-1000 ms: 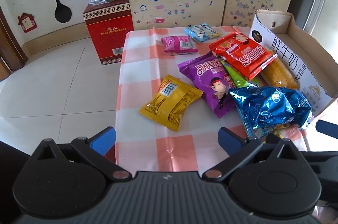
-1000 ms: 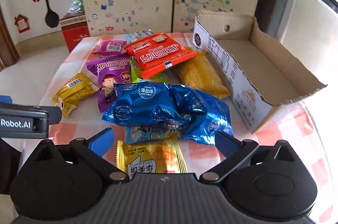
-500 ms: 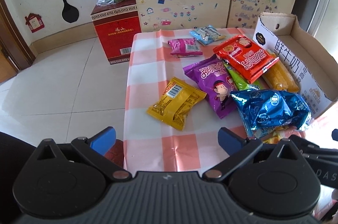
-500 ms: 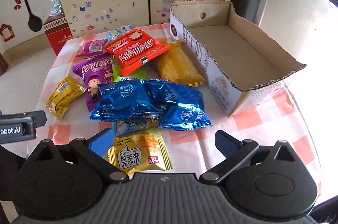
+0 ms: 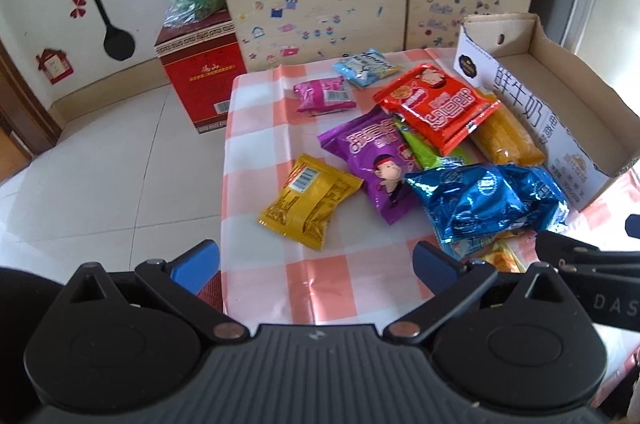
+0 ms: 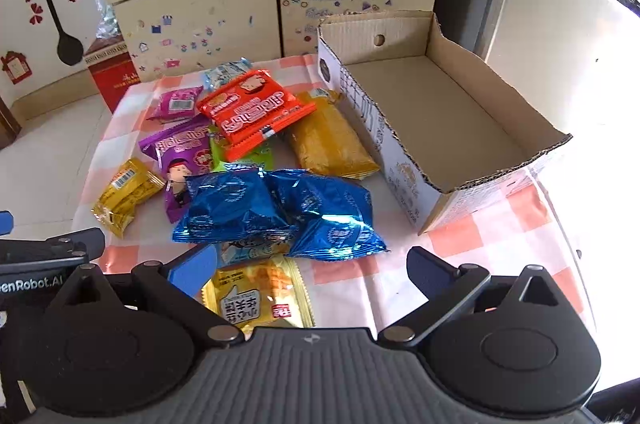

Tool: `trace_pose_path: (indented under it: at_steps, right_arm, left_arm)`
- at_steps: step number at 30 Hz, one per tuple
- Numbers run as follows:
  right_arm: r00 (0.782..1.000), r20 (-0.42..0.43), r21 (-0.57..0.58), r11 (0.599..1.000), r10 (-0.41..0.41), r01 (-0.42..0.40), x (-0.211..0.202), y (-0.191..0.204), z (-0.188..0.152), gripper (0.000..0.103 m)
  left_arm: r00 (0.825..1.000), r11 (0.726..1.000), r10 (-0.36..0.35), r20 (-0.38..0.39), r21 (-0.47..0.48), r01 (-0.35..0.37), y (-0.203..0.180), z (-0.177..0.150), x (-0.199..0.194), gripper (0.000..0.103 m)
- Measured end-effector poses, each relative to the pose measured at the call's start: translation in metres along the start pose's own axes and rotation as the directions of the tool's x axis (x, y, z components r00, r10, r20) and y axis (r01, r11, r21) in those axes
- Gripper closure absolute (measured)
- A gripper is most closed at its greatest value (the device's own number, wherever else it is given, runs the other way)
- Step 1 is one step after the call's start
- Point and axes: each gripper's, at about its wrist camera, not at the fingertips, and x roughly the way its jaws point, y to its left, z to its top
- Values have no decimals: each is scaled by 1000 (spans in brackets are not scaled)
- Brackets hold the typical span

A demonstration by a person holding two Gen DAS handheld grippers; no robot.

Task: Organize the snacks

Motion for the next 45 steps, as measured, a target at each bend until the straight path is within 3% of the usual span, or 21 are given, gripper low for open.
trace_pose_path:
  at_steps: [10, 19, 33, 45]
  right_arm:
    - [1000, -17, 20, 1000, 4, -4, 6, -7, 8, 0]
    - [999, -7, 13, 999, -42, 42, 6, -6, 9, 0]
    - [995, -8, 1, 995, -95, 95, 6, 2, 12, 0]
    - [995, -21, -8, 995, -97, 97, 9, 7, 12, 0]
  left_arm:
    - [1000, 1000, 4, -10, 30, -3, -10, 8, 5, 1]
    - [1000, 997, 22, -6, 68, -21, -17, 10, 9, 1]
    - [999, 999, -18, -34, 48, 20, -11, 12, 19, 1]
    - [999, 999, -2, -42, 37, 4, -7, 11, 23, 1]
